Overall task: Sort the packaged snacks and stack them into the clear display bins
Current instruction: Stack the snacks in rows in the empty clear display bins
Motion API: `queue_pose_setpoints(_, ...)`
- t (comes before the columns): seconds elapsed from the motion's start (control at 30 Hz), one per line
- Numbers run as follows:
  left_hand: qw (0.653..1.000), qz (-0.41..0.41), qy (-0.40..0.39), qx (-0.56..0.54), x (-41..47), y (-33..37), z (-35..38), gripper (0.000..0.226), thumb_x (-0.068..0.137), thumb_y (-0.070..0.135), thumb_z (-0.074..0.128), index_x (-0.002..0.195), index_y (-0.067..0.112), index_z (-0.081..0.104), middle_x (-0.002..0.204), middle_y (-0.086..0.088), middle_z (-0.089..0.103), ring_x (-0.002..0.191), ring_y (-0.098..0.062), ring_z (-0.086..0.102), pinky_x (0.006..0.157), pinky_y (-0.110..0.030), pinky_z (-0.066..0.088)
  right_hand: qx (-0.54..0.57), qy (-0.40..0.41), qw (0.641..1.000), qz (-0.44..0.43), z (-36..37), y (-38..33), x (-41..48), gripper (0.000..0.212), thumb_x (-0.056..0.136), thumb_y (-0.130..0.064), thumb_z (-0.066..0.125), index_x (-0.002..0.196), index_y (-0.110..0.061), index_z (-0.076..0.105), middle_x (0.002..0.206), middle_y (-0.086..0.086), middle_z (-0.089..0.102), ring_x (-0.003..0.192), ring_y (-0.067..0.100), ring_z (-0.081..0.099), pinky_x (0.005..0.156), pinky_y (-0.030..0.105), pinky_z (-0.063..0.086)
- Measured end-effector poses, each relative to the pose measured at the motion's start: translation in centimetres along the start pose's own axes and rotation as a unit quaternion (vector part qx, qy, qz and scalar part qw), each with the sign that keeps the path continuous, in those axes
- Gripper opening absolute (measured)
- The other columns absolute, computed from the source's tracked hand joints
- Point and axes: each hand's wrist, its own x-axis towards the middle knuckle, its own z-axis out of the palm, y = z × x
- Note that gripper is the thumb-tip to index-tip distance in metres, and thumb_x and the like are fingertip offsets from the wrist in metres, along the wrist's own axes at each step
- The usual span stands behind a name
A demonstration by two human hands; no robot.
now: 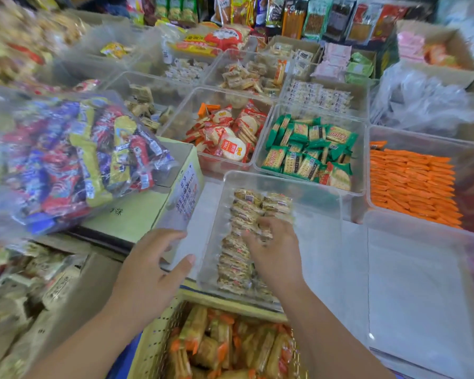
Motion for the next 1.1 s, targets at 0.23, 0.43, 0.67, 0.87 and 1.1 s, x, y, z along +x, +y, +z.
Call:
queue_pose_setpoints(0.23, 0.984, 0.022, 0.122, 0.125, -11.6, -6.0, -10.5, 0.039, 0.088, 0.049, 0.057, 0.098, 0.016, 0.074, 0.098, 0.011, 0.066, 0.091, -0.014, 0.058, 0.085, -0.026, 0.044, -0.053, -0.189, 0.951, -0.237, 8.5, -9.3, -13.0, 0.048, 0.083, -0.061, 0.055, 0.116, -0.029, 0.068, 0.116, -0.012, 0.060, 0.115, 0.010, 0.051, 0.099, 0.021, 0.039)
queue_pose_setpoints(0.43, 0.964, -0.151, 0.041, 0.217, -16.8, -17.4, -20.5, 0.071, 0.080, 0.063, 0.056, 0.126, 0.011, 0.068, 0.123, -0.008, 0.068, 0.117, -0.033, 0.063, 0.101, -0.042, 0.049, -0.155, -0.242, 0.879, -0.381, 18.0, -15.1, -20.0, 0.041, 0.085, -0.060, 0.055, 0.105, -0.028, 0.071, 0.104, -0.008, 0.065, 0.104, 0.019, 0.057, 0.092, 0.035, 0.048)
queue_pose_setpoints(0.67, 0.837, -0.267, -0.332, 0.344, -16.3, -29.7, -29.8, 0.093, 0.076, 0.077, 0.064, 0.153, 0.034, 0.036, 0.145, -0.001, 0.047, 0.130, -0.026, 0.049, 0.101, -0.038, 0.047, -0.439, -0.259, 0.805, -0.305, 25.5, -18.8, -23.2, 0.073, 0.081, -0.079, 0.021, 0.117, -0.034, 0.065, 0.116, -0.010, 0.065, 0.125, 0.022, 0.047, 0.112, 0.046, 0.018)
queue_pose_setpoints(0.87, 0.760, -0.279, -0.472, 0.350, -14.3, -34.3, -30.8, 0.099, 0.064, 0.074, 0.071, 0.146, 0.024, 0.048, 0.137, -0.003, 0.059, 0.116, -0.025, 0.061, 0.097, -0.036, 0.053, -0.493, -0.243, 0.796, -0.252, 25.9, -19.3, -24.3, 0.072, 0.079, -0.078, 0.017, 0.116, -0.037, 0.063, 0.107, -0.014, 0.066, 0.111, 0.019, 0.055, 0.113, 0.042, 0.020)
queue_pose_setpoints(1.1, 0.738, -0.210, -0.545, 0.338, -13.5, -34.9, -29.9, 0.076, 0.082, 0.074, 0.060, 0.136, 0.020, 0.061, 0.133, -0.006, 0.065, 0.115, -0.028, 0.062, 0.091, -0.037, 0.046, -0.514, -0.291, 0.789, -0.167, 28.0, -21.1, -24.2, 0.051, 0.089, -0.066, 0.051, 0.123, -0.029, 0.060, 0.116, -0.004, 0.064, 0.114, 0.023, 0.056, 0.107, 0.041, 0.039)
